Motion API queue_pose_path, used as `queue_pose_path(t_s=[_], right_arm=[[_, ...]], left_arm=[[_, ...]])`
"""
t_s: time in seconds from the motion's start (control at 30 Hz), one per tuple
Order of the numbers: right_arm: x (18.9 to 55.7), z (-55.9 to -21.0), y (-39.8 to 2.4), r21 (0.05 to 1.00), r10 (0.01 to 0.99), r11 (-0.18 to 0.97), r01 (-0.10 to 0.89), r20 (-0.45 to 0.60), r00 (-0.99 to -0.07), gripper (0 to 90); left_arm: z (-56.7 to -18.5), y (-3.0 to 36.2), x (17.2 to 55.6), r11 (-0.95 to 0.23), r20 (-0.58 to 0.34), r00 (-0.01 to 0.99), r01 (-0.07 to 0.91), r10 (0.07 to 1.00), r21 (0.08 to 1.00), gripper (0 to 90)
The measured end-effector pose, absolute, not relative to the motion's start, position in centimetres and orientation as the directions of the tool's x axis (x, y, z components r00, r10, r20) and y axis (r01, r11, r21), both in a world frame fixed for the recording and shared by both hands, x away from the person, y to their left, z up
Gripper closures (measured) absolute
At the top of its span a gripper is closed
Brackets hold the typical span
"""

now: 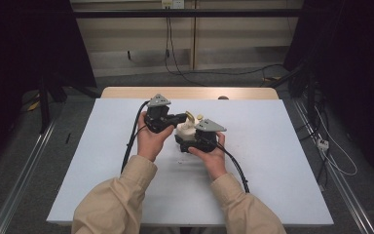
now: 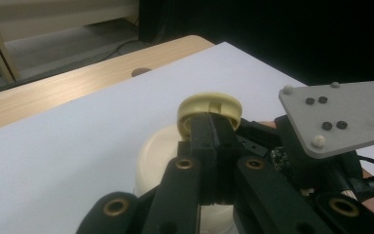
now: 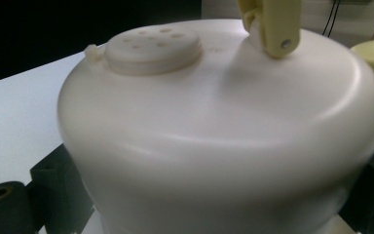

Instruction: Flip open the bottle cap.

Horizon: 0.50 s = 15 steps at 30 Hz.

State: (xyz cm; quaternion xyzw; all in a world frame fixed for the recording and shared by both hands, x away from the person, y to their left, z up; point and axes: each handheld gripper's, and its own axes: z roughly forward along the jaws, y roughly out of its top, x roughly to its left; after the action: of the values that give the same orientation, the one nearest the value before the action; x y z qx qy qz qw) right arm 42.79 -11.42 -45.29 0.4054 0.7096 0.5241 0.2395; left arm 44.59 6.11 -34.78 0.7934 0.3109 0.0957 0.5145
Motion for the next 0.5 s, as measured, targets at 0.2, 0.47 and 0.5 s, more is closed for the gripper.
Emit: queue_pose_path(t_s=[0.2, 0.47, 0.5], right_arm=[[42.77, -45.31, -11.44, 0.938, 0.827, 0.122, 0.324, 0.085, -0.556, 6.7], [42.72, -45.28, -11.44, 0.937, 0.828, 0.121, 0.327, 0.086, -0.554, 6.5], [42.71, -45.26, -11.45, 0.937, 0.828, 0.120, 0.329, 0.088, -0.553, 6.3]], left_arm=[[-34.86, 5.73, 44.79, -0.280, -0.165, 0.792, 0.391, 0.588, 0.877, 90.0], [-35.02, 5.62, 45.29, -0.259, -0.179, 0.786, 0.395, 0.592, 0.881, 90.0], [-35.04, 5.63, 45.34, -0.259, -0.180, 0.786, 0.396, 0.591, 0.881, 90.0]])
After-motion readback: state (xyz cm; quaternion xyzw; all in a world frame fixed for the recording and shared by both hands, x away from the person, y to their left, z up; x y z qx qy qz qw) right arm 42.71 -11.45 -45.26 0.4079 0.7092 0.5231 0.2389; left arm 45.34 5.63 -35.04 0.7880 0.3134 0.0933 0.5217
